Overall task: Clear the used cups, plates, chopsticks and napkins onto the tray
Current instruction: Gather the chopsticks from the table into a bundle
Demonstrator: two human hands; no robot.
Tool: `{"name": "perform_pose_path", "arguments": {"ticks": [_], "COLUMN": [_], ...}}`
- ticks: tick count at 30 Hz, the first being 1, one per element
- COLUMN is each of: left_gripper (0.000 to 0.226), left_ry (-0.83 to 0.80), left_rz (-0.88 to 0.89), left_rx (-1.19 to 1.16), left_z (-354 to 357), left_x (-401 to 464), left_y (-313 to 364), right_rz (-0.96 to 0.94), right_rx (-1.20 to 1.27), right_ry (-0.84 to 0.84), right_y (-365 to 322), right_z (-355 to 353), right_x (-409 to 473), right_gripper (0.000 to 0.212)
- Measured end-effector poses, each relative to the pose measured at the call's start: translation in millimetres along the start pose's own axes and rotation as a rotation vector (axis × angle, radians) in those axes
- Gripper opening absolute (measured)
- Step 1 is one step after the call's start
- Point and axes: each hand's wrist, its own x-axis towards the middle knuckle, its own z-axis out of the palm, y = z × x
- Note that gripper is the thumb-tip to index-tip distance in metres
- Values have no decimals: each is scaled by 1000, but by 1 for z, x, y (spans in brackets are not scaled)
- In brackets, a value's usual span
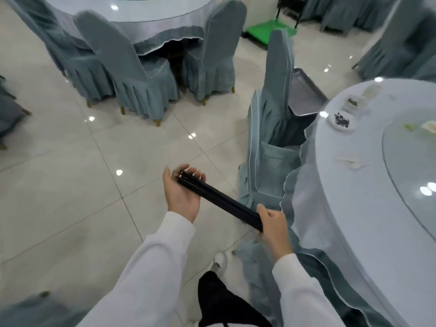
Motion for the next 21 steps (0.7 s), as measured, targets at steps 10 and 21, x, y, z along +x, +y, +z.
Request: {"name": "perform_pose_path", "arguments": {"ticks": [10,21], "left_gripper": [23,62], "left_ry": [-8,-217], "left_rz": [-115,-280], "left_rx": [104,247], "left_z": [119,214], "left_x": [97,175], "left_y": [-34,-87], "right_rz": [85,270], "right_rx": [115,429], "right_ry": [72,180], "right_y": [-52,-94], "right_z": [-25,-35], "right_x": [109,183], "right_gripper": [49,33]}}
